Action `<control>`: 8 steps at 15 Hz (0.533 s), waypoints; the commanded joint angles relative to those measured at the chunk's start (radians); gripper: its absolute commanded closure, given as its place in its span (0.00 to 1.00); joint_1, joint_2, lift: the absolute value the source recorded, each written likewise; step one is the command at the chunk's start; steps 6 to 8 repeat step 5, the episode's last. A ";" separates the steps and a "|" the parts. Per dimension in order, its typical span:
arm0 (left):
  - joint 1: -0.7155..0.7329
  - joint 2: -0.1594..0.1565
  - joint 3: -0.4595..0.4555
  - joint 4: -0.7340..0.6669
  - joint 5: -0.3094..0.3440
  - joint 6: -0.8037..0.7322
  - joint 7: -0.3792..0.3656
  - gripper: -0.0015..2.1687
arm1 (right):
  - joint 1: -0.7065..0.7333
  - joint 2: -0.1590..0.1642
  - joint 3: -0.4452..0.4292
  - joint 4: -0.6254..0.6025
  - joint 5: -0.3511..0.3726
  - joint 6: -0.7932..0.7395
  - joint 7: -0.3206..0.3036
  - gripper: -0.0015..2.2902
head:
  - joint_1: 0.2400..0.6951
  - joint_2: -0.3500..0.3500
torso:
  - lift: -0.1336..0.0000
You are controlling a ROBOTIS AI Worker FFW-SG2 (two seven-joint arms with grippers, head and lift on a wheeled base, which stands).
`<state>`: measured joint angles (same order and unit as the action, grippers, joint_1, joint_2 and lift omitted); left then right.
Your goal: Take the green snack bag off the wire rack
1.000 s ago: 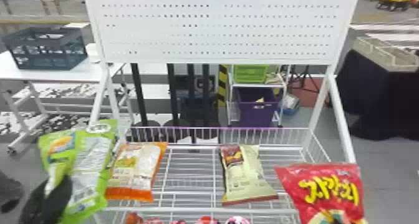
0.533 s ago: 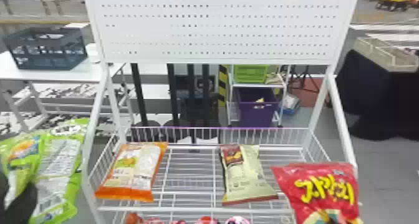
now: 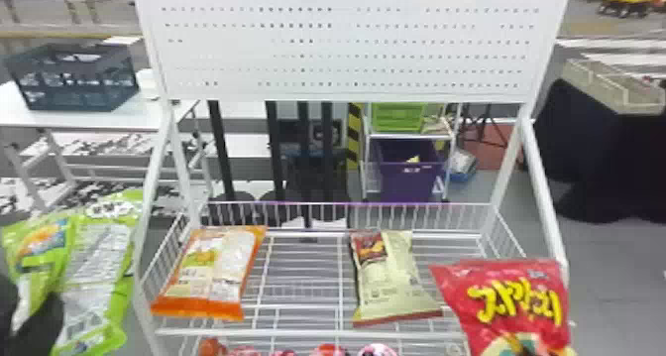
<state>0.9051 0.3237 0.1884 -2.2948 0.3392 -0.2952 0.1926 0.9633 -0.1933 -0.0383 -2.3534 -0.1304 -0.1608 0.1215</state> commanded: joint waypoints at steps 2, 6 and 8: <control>-0.002 0.000 -0.004 0.000 -0.003 -0.003 0.001 0.93 | 0.005 0.000 -0.002 -0.003 0.000 -0.006 0.000 0.97 | 0.57 0.50 | 1.00; -0.003 0.000 -0.006 0.002 -0.005 -0.003 0.002 0.93 | 0.009 0.000 -0.003 -0.007 -0.002 -0.009 0.000 0.97 | 0.57 0.50 | 1.00; -0.003 0.000 -0.006 0.002 -0.005 -0.003 0.002 0.93 | 0.009 0.000 -0.003 -0.007 -0.002 -0.009 0.000 0.97 | 0.57 0.50 | 1.00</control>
